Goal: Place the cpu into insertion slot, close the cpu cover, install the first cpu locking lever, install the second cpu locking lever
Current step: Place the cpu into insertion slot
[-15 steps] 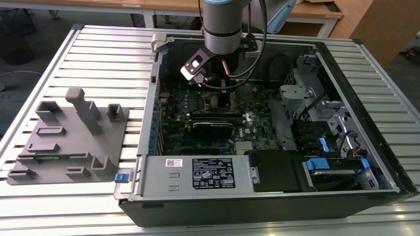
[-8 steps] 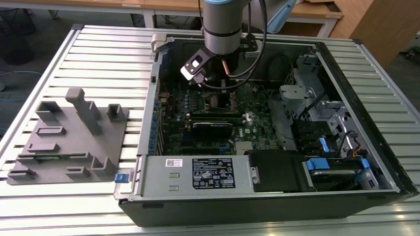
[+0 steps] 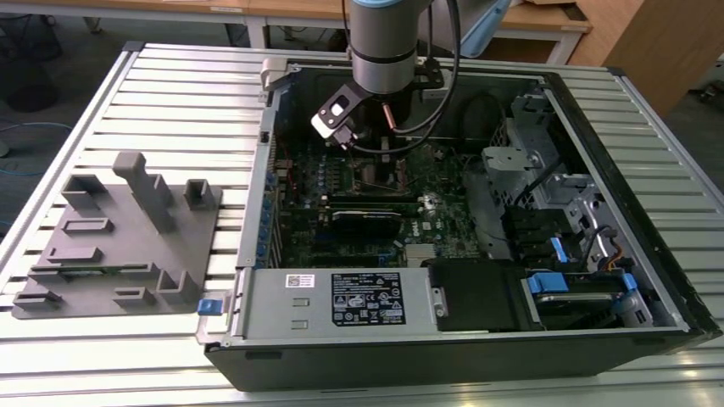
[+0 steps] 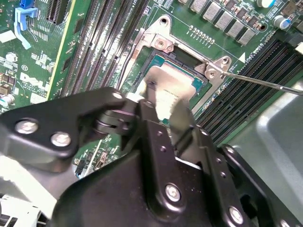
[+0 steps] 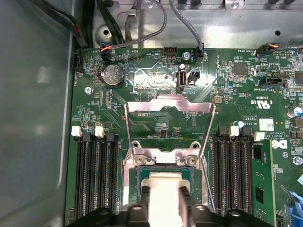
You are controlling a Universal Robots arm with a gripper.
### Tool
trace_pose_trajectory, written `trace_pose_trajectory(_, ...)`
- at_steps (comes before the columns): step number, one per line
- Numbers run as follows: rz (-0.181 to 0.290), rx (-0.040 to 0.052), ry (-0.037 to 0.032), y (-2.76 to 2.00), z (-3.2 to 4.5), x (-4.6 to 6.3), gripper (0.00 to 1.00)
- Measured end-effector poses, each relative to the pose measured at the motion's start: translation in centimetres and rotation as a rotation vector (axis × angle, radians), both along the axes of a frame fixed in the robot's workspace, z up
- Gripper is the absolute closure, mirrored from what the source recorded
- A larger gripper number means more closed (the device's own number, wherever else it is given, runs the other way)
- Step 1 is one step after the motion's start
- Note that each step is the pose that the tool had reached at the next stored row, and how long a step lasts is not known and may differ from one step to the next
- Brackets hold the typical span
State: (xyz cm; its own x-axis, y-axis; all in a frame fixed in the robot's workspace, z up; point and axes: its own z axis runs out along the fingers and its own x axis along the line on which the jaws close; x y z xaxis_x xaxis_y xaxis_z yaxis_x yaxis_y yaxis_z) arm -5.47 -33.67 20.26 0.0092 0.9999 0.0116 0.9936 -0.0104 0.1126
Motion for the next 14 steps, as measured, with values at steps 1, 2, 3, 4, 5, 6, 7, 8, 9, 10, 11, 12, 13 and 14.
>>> trace_pose_trajectory(1,0.0,0.0,0.0,0.0,0.0,0.0,0.65)
trace_pose_trajectory(2,0.0,0.0,0.0,0.0,0.0,0.0,0.65)
trace_pose_trajectory(3,0.0,0.0,0.0,0.0,0.01,0.0,0.71)
trace_pose_trajectory(4,0.0,0.0,0.0,0.0,0.01,0.0,0.77)
trace_pose_trajectory(5,0.0,0.0,-0.0001,0.0,0.01,0.0,0.83)
trace_pose_trajectory(6,0.0,0.0,0.0,0.0,0.01,0.0,0.83)
trace_pose_trajectory(7,0.0,0.0,0.0,0.0,0.01,0.0,0.89)
trace_pose_trajectory(8,0.0,0.0,0.0,0.0,0.01,0.0,0.89)
trace_pose_trajectory(9,0.0,0.0,0.0,0.0,0.02,0.0,0.89)
trace_pose_trajectory(10,0.0,0.0,0.0,0.0,0.02,0.0,0.89)
trace_pose_trajectory(11,0.0,-0.0001,0.0,0.0,0.02,0.0,0.89)
trace_pose_trajectory(12,0.0,-0.0001,0.0,0.0,0.02,0.0,0.89)
trace_pose_trajectory(13,0.0,0.0,0.0,0.0,0.03,0.0,0.89)
trace_pose_trajectory(14,0.0,0.0,0.0,0.0,0.03,0.0,0.89)
